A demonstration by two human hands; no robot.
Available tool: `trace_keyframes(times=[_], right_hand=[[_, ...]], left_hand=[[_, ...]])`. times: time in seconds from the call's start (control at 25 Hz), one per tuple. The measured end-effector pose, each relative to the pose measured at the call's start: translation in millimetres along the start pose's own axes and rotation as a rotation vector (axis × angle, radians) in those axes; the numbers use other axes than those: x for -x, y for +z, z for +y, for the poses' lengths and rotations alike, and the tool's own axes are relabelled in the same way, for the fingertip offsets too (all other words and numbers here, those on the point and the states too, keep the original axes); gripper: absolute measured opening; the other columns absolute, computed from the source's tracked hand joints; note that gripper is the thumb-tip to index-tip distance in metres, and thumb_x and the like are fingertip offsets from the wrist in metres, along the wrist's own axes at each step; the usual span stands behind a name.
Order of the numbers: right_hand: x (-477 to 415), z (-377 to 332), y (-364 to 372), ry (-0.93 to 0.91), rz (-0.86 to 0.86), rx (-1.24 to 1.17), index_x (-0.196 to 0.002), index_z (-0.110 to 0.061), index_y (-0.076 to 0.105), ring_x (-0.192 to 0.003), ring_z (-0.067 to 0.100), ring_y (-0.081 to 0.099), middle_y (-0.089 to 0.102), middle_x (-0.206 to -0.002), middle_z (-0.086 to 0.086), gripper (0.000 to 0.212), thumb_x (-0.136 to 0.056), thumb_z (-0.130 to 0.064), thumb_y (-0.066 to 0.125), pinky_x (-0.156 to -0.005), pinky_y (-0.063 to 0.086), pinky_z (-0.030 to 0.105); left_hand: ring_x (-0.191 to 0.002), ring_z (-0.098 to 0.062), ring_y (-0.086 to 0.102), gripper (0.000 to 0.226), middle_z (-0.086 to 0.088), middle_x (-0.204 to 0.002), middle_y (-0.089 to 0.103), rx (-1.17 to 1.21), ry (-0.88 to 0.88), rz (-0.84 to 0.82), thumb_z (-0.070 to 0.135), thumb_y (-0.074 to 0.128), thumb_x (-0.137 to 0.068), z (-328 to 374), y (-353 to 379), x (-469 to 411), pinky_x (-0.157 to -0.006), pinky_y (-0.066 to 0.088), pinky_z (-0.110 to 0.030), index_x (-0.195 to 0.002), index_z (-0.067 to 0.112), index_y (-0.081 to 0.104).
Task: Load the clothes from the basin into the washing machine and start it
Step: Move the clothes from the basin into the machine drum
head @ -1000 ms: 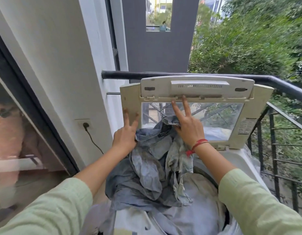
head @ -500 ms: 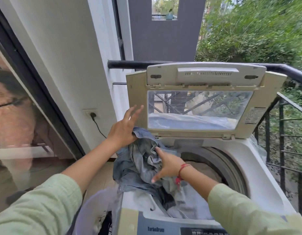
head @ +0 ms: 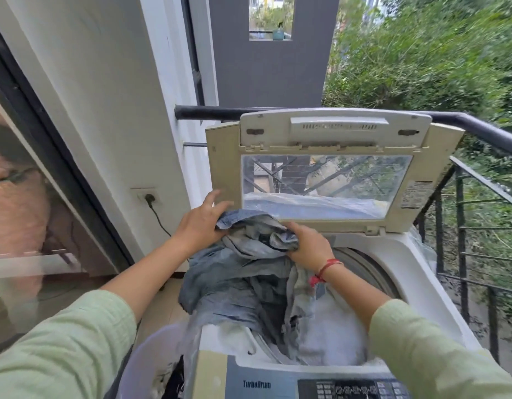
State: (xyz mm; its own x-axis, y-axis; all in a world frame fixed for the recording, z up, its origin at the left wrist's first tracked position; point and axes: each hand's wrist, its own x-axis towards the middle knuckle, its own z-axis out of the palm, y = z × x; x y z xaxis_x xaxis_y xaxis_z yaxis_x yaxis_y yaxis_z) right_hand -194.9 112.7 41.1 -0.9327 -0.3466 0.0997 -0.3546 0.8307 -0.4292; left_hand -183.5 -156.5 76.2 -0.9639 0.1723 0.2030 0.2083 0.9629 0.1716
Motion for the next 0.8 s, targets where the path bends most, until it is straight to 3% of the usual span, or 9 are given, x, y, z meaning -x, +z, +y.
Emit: trace_keyframes(times=[0.16,0.32,0.4,0.48,0.52,0.6,0.68,0.72,0.8], right_hand=[[5.0,20.0,-60.2,-0.029,0.214,0.195,-0.126,-0.025,0.046,-0.092,0.031,0.064,0.060,-0.116,0.002,0.055,-0.075,-0.014,0.065,-0.067,0.052,0.037],[15.5,28.4,-146.6,-0.125,0.744,0.544,-0.118,-0.020,0.052,-0.051,0.026,0.061,0.061,-0.095,0.004,0.048,-0.075,-0.008,0.071,-0.044,0.034,0.021],[23.8,24.2,-182.2,-0.142,0.899,0.577,-0.119,-0.020,0.053,-0.050,0.028,0.060,0.062,-0.096,0.004,0.046,-0.077,-0.010,0.069,-0.044,0.038,0.022],[27.8,28.1,-195.0,-0.157,0.808,0.445,-0.123,-0.022,0.053,-0.068,0.030,0.066,0.063,-0.107,0.003,0.051,-0.076,-0.012,0.070,-0.054,0.048,0.029],[30.4,32.5,-194.3,-0.149,0.634,0.314,-0.127,-0.026,0.051,-0.085,0.028,0.066,0.061,-0.115,0.002,0.059,-0.074,-0.013,0.073,-0.066,0.052,0.033],[37.0,47.1,-185.3,0.007,0.081,0.120,-0.137,-0.030,0.042,-0.114,0.021,0.054,0.052,-0.129,0.000,0.079,-0.069,-0.017,0.080,-0.090,0.047,0.032],[41.1,65.5,-187.7,0.182,-0.180,0.117,-0.136,-0.019,0.047,-0.120,0.021,0.051,0.054,-0.128,0.004,0.076,-0.069,-0.017,0.083,-0.091,0.040,0.024],[40.1,75.7,-193.6,0.198,-0.129,0.140,-0.126,-0.014,0.056,-0.114,0.024,0.056,0.060,-0.119,0.007,0.062,-0.070,-0.015,0.081,-0.086,0.042,0.023],[35.2,85.6,-207.8,0.114,0.224,0.240,-0.101,-0.012,0.066,-0.095,0.030,0.064,0.067,-0.099,0.011,0.029,-0.073,-0.006,0.074,-0.075,0.048,0.029]], left_hand=[[-0.091,-0.033,0.062,0.026,-0.011,-0.106,0.065,0.198,0.066,0.048,0.010,0.058,-0.084,32.1,-15.1,-18.6,-0.065,0.047,-0.035,-0.109,0.015,0.059],[-0.083,-0.025,0.064,0.027,-0.008,-0.098,0.069,0.432,0.278,0.259,0.010,0.071,-0.080,80.9,-60.6,-43.4,-0.065,0.050,-0.033,-0.106,0.012,0.061],[-0.074,-0.020,0.061,0.023,-0.006,-0.090,0.069,0.431,0.374,0.379,0.015,0.072,-0.081,103.1,-86.3,-57.9,-0.058,0.045,-0.027,-0.102,0.010,0.062],[-0.071,-0.017,0.058,0.023,-0.006,-0.088,0.069,0.408,0.386,0.395,0.014,0.071,-0.081,111.1,-98.5,-69.0,-0.056,0.039,-0.023,-0.102,0.009,0.063],[-0.074,-0.021,0.060,0.023,-0.008,-0.091,0.069,0.366,0.362,0.350,0.012,0.068,-0.083,110.7,-97.5,-71.3,-0.057,0.039,-0.025,-0.105,0.010,0.063],[-0.090,-0.031,0.063,0.031,-0.013,-0.105,0.068,0.178,0.281,0.165,0.012,0.060,-0.085,104.3,-84.4,-69.2,-0.064,0.042,-0.030,-0.116,0.016,0.060],[-0.102,-0.035,0.059,0.041,-0.013,-0.120,0.063,-0.042,0.240,-0.040,0.012,0.055,-0.087,101.1,-67.4,-62.0,-0.068,0.043,-0.034,-0.127,0.024,0.054],[-0.104,-0.034,0.059,0.041,-0.012,-0.122,0.062,-0.094,0.256,-0.071,0.011,0.053,-0.088,101.8,-62.2,-61.6,-0.069,0.044,-0.034,-0.127,0.025,0.054],[-0.101,-0.033,0.060,0.032,-0.010,-0.118,0.064,-0.072,0.333,0.012,0.013,0.053,-0.089,107.0,-63.5,-63.3,-0.067,0.045,-0.036,-0.119,0.023,0.056]])
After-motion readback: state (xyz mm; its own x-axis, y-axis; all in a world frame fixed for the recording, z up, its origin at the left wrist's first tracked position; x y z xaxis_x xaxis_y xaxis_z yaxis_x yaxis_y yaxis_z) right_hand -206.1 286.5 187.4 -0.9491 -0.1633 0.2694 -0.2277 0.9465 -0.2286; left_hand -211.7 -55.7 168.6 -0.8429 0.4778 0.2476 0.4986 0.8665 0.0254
